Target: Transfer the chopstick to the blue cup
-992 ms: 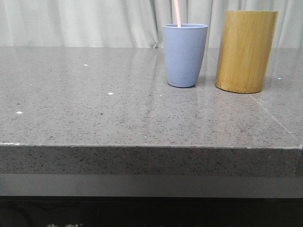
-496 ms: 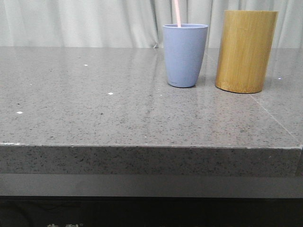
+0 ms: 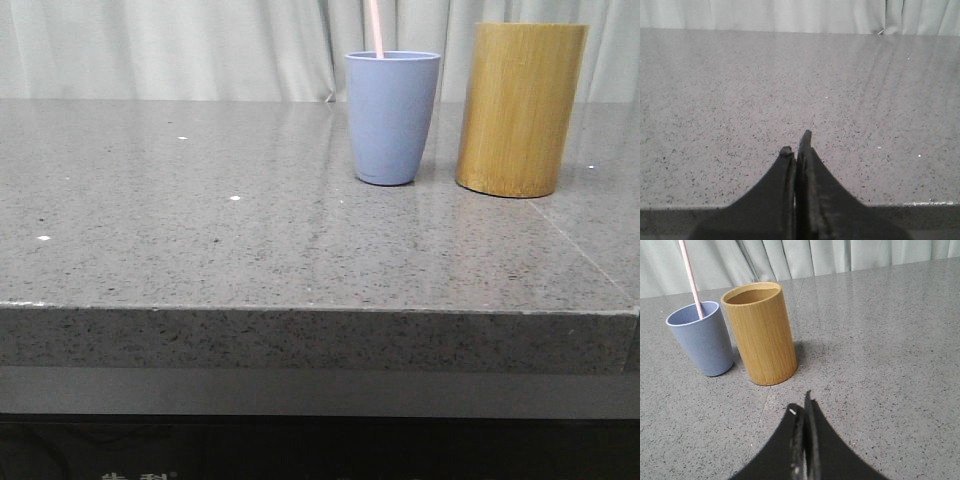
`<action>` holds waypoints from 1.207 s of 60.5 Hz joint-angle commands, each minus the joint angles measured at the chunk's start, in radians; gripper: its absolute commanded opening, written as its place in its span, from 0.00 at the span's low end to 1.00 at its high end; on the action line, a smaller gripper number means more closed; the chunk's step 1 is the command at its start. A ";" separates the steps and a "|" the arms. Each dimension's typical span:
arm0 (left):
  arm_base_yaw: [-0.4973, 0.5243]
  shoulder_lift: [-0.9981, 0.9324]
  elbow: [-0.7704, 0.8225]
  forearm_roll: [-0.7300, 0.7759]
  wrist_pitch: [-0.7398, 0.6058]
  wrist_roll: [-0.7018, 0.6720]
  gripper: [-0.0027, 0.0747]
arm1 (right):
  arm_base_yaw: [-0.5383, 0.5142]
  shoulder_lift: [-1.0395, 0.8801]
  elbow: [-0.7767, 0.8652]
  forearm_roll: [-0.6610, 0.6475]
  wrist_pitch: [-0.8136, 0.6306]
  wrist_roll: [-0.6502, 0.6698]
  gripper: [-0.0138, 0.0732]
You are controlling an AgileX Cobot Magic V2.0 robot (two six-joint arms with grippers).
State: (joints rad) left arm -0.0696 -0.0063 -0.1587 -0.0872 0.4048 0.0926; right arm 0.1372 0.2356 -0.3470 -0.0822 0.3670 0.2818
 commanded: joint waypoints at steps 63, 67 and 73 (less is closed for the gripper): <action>0.003 -0.024 0.166 -0.042 -0.230 -0.008 0.01 | -0.003 0.008 -0.025 -0.003 -0.086 -0.001 0.08; 0.003 -0.024 0.166 -0.042 -0.230 -0.008 0.01 | -0.003 0.008 -0.025 -0.003 -0.086 -0.001 0.08; 0.003 -0.024 0.166 -0.042 -0.230 -0.008 0.01 | -0.003 0.008 -0.025 -0.003 -0.086 -0.001 0.08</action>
State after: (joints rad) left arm -0.0672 -0.0063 0.0042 -0.1175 0.2637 0.0926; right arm 0.1372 0.2356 -0.3454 -0.0822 0.3670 0.2833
